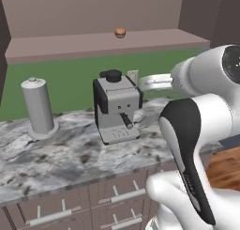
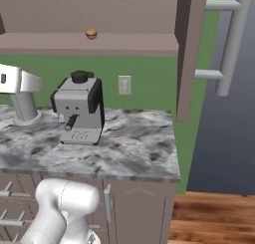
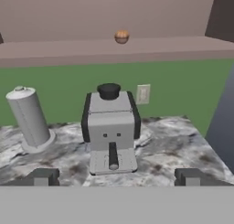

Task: Pick the tangerines from the cabinet and place them in one bowl. Pick the cucumber from the sink and place it in the other bowl.

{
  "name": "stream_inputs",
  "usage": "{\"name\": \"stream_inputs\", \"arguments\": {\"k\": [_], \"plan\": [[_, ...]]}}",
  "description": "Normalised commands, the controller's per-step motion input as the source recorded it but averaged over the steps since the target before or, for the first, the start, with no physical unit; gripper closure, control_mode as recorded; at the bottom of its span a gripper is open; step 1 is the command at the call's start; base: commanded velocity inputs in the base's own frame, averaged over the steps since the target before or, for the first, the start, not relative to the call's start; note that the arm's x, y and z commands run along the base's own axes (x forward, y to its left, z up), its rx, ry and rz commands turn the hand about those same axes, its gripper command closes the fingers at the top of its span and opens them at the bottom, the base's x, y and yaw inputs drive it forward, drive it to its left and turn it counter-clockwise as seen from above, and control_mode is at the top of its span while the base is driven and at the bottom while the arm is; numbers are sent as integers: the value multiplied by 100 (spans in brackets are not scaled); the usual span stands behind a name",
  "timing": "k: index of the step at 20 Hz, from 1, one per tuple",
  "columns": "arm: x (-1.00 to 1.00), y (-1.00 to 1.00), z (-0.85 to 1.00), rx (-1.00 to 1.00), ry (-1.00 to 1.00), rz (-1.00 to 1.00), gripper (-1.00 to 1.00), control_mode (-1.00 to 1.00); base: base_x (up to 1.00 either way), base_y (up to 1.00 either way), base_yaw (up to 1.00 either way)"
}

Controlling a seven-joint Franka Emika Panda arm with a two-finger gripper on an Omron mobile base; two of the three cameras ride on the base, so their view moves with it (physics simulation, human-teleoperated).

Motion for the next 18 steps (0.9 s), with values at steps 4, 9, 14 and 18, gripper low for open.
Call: {"name": "stream_inputs", "arguments": {"k": [4, 9, 14, 18], "plan": [[-19, 0, 28, 12, 0, 3, -100, -100, 0, 0, 0], [-1, -6, 36, 13, 0, 9, -100, -100, 0, 0, 0], [0, -4, 57, 5, 2, 10, -100, -100, 0, 0, 0], [4, -2, 54, 0, 15, 5, -100, -100, 0, 0, 0]]}}
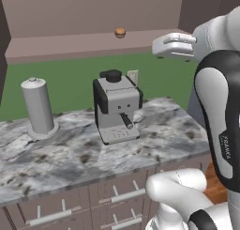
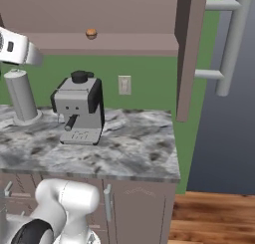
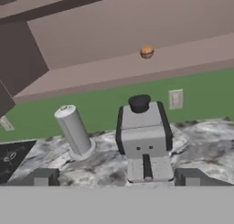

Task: Pick the tangerines from the cabinet and place them in one bowl. Pick the cucumber from the sink and place it in the other bowl.

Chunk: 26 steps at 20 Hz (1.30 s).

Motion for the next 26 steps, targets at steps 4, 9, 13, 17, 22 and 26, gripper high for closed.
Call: {"name": "stream_inputs", "arguments": {"k": [4, 9, 13, 17, 22, 26], "plan": [[6, -1, 8, 0, 14, 1, -100, -100, 0, 0, 0], [35, 0, -27, -12, 2, -3, -100, -100, 0, 0, 0], [39, 0, -57, -9, -2, 0, -100, -100, 0, 0, 0], [8, 0, -10, 0, -13, 0, -100, -100, 0, 0, 0], [12, -3, 3, 0, -20, 2, -100, -100, 0, 0, 0], [29, -9, 33, 0, 0, 1, -100, -100, 0, 0, 0]]}}
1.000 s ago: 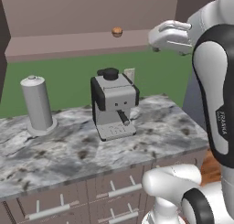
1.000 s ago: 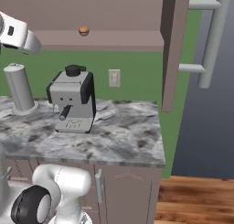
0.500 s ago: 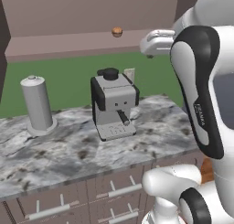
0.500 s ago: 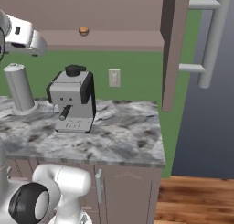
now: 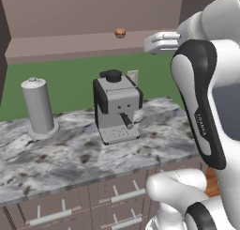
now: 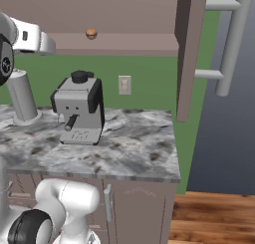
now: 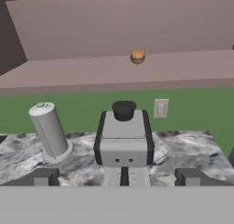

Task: Pick the tangerines from the cabinet and place them in one bowl. Pick the cucumber from the sink and place it in the other bowl.

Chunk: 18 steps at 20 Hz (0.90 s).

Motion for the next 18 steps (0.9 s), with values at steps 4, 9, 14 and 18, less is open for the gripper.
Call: {"name": "stream_inputs", "arguments": {"k": [4, 9, 14, 18], "plan": [[36, -11, 43, 0, 1, 1, -100, -100, 0, 0, 0], [33, -3, 12, 0, 0, 0, -100, -100, 0, 0, 0], [25, -1, -16, 0, 0, 0, -100, -100, 0, 0, 0], [19, 0, -25, -2, 0, 0, -100, -100, 0, 0, 0]]}}
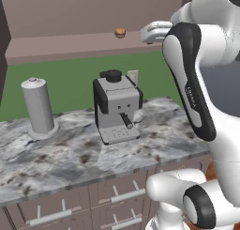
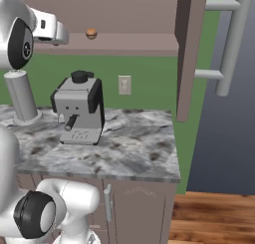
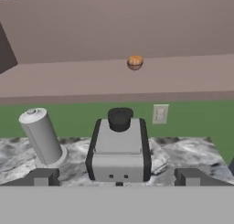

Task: Pick the tangerines from the cabinet and place them in one bowl. Pick the cucumber from the sink and place it in the other bowl.

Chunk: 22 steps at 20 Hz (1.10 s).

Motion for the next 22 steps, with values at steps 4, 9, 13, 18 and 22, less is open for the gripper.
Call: {"name": "stream_inputs", "arguments": {"k": [4, 9, 13, 18, 22], "plan": [[21, 0, -24, -2, -4, 0, -100, -100, 0, 0, 0], [36, -1, -8, -4, -2, 0, -100, -100, 0, 0, 0], [53, -2, -3, -3, 0, 0, -100, -100, 0, 0, 0], [61, -4, 0, 0, 0, 0, -100, -100, 0, 0, 0], [58, 0, 0, 0, 0, 0, -100, -100, 0, 0, 0]]}}
